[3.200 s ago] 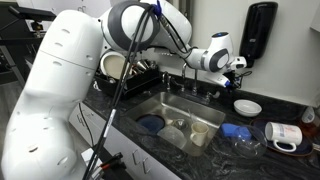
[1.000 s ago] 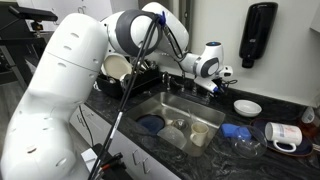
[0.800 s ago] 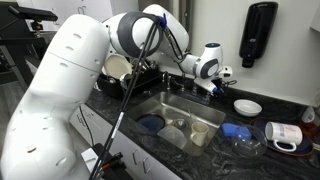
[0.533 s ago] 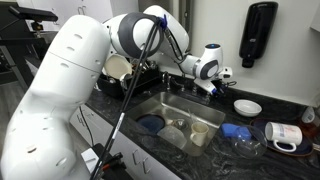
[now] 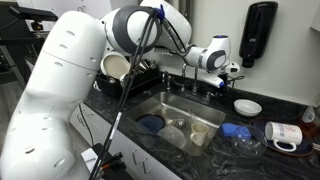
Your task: Push the faucet handle on the right to close the faucet
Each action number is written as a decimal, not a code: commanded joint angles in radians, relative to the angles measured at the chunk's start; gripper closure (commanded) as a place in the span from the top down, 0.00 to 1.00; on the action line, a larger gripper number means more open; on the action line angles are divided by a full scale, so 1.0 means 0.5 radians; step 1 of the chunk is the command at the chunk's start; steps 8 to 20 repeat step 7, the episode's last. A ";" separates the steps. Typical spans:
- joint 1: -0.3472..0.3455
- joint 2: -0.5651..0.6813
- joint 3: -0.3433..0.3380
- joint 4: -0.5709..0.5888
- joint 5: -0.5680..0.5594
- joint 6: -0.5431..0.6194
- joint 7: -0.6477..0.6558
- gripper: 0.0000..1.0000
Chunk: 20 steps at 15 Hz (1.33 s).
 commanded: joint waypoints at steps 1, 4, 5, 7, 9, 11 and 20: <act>-0.119 -0.232 0.049 -0.064 -0.006 -0.466 -0.331 0.00; -0.184 -0.369 0.034 -0.091 -0.022 -0.810 -0.619 0.00; -0.205 -0.422 0.026 -0.116 -0.030 -0.897 -0.720 0.00; -0.240 -0.509 0.007 -0.170 -0.059 -1.020 -0.889 0.00; -0.240 -0.509 0.007 -0.170 -0.059 -1.020 -0.889 0.00; -0.240 -0.509 0.007 -0.170 -0.059 -1.020 -0.889 0.00; -0.240 -0.509 0.007 -0.170 -0.059 -1.020 -0.889 0.00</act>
